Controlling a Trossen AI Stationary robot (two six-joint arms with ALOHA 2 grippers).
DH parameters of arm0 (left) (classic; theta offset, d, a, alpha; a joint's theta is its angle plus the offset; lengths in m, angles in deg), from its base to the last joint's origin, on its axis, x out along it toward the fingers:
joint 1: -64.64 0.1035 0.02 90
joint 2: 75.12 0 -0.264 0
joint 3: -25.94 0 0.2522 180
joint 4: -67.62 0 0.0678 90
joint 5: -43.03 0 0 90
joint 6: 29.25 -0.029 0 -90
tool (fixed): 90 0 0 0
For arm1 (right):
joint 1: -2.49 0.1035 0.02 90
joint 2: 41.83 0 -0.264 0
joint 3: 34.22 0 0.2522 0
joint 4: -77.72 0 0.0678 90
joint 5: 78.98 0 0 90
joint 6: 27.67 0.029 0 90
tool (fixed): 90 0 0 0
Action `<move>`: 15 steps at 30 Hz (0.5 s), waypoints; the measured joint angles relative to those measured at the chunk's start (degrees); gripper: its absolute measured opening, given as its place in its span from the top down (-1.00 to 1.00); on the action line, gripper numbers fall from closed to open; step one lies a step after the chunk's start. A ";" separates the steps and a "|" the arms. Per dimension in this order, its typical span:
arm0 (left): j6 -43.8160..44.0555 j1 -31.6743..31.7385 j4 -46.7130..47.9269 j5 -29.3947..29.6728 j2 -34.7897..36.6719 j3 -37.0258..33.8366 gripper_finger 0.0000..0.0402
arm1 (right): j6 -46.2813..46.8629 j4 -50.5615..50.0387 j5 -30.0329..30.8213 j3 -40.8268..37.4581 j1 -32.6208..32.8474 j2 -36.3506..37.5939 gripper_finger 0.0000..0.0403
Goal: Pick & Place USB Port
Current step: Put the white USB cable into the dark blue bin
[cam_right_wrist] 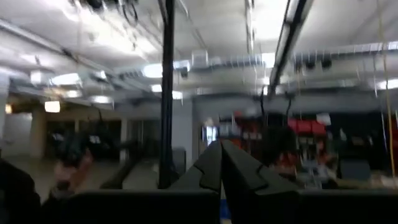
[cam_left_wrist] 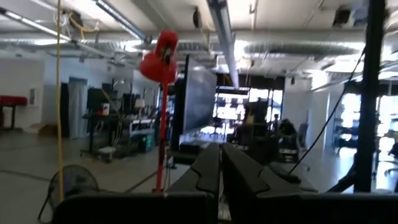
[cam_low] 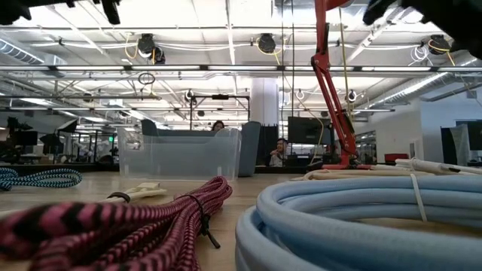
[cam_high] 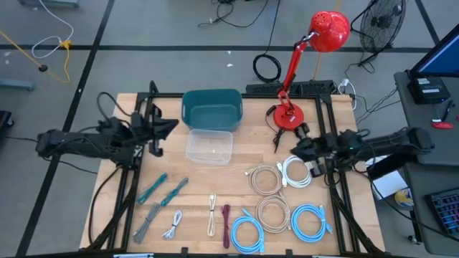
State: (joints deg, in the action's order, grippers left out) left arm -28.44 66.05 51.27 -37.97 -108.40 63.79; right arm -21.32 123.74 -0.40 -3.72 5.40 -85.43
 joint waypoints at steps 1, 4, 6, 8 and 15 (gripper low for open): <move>0.33 0.00 0.05 0.04 -0.68 0.19 0.90 | -0.44 -2.65 0.95 1.26 0.44 -1.27 1.00; 0.85 0.00 -0.05 0.01 -1.54 0.70 0.90 | -3.09 -8.55 1.79 5.96 1.31 -4.02 0.98; 1.30 0.00 0.12 -0.01 -1.50 0.77 0.90 | -5.17 -13.54 2.61 8.41 2.07 -5.63 0.95; 2.24 0.00 0.73 -0.01 -1.48 0.77 0.90 | -6.77 -18.64 4.35 10.28 2.85 -7.24 0.91; 2.72 0.00 1.93 -0.03 -1.44 0.77 0.90 | -9.55 -21.88 17.03 11.99 5.62 -10.77 0.65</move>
State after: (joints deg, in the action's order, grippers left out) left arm -25.72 66.05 53.20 -38.00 -109.84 64.56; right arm -30.87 101.86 16.63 8.27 11.01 -96.19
